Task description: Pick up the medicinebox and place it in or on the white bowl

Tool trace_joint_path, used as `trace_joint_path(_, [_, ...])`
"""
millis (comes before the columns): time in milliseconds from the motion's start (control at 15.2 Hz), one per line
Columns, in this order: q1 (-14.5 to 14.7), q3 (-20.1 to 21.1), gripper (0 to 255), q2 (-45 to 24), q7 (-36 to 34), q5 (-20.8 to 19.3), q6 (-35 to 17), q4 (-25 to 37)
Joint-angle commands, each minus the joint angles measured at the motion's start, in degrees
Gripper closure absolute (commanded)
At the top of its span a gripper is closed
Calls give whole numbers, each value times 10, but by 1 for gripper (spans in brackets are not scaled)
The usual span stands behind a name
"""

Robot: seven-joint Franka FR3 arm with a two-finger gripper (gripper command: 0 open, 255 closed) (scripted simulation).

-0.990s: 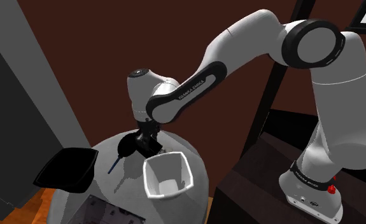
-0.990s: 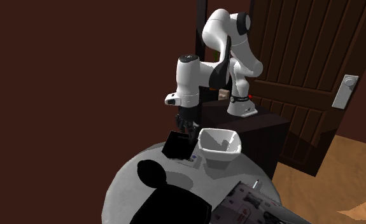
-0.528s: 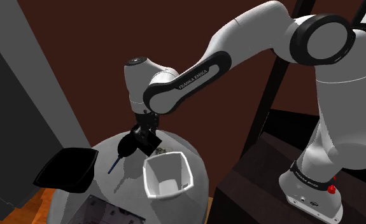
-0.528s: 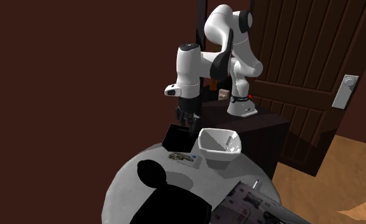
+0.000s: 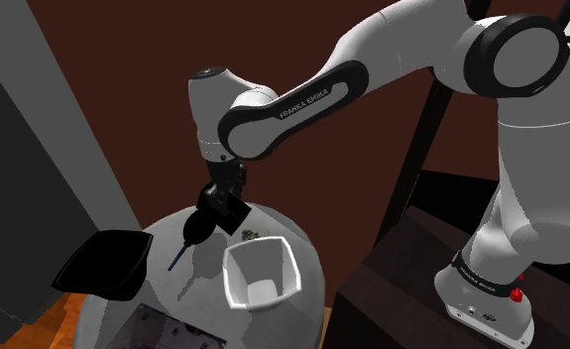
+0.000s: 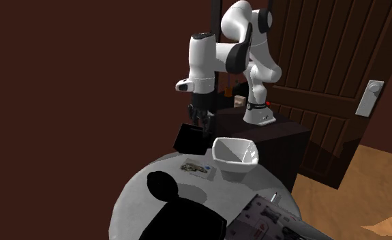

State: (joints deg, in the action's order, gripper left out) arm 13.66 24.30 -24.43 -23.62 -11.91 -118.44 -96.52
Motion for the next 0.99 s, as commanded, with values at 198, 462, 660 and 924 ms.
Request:
trace_joint_path(198, [-2, 4, 255, 16, 7, 8, 33, 19])
trace_joint_path(462, [-3, 6, 255, 25, 10, 14, 60, 38])
trace_joint_path(660, [-4, 16, 255, 64, 1, 27, 52, -7])
trace_joint_path(924, [-2, 34, 255, 138, -15, 58, 38, -89])
